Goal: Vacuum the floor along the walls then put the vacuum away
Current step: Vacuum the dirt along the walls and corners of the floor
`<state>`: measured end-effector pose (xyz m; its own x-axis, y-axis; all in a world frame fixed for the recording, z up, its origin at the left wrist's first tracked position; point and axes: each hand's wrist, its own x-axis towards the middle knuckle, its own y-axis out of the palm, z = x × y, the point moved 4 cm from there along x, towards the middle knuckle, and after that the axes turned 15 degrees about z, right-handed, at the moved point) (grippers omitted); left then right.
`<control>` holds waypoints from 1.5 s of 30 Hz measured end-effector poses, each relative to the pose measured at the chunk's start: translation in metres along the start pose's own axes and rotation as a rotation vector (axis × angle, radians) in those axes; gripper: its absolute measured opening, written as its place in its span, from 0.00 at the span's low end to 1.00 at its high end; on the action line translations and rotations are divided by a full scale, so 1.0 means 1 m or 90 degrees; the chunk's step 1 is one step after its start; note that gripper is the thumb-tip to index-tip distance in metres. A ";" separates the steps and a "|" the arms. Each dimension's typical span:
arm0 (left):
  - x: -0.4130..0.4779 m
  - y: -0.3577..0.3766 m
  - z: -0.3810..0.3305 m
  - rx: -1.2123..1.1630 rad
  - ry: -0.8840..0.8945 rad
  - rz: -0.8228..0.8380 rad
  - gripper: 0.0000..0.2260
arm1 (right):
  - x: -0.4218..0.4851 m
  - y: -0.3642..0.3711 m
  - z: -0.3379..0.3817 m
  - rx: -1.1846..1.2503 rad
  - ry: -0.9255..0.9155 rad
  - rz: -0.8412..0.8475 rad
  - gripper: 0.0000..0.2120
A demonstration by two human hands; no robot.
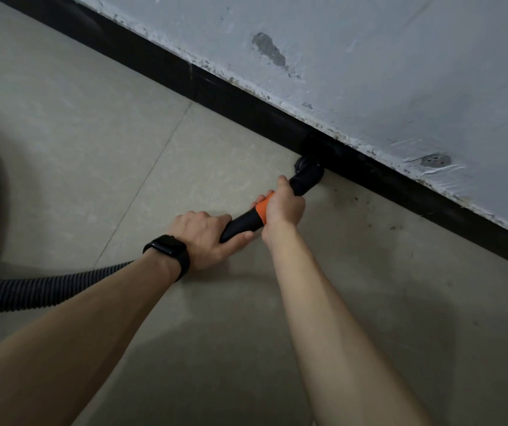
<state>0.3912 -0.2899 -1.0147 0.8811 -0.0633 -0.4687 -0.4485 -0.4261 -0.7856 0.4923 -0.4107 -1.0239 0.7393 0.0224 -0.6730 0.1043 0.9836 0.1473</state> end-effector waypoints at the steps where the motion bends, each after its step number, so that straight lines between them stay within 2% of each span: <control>1: -0.004 0.000 0.004 -0.011 0.002 -0.001 0.31 | -0.002 0.004 -0.003 -0.009 0.004 0.002 0.12; 7: -0.031 0.009 0.014 0.020 -0.002 0.036 0.32 | -0.022 0.004 -0.030 -0.038 0.023 -0.012 0.19; 11: -0.039 0.019 0.000 0.093 0.032 0.086 0.34 | -0.043 -0.024 -0.043 0.025 0.023 -0.063 0.15; 19: -0.035 0.043 -0.049 0.170 0.101 0.138 0.27 | -0.064 -0.085 -0.037 0.132 0.022 -0.114 0.08; 28: -0.014 0.040 -0.063 0.156 0.090 0.088 0.27 | -0.042 -0.094 -0.021 0.137 0.022 -0.078 0.09; 33: -0.009 0.036 -0.062 0.143 0.075 0.069 0.31 | -0.030 -0.089 -0.018 0.135 0.015 -0.056 0.11; 45: 0.004 0.028 -0.062 0.118 0.061 0.054 0.32 | -0.014 -0.085 -0.008 0.120 0.012 -0.027 0.13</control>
<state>0.3915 -0.3584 -1.0136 0.8449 -0.1819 -0.5030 -0.5343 -0.2425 -0.8098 0.4673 -0.4933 -1.0328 0.7195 -0.0135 -0.6944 0.2591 0.9328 0.2503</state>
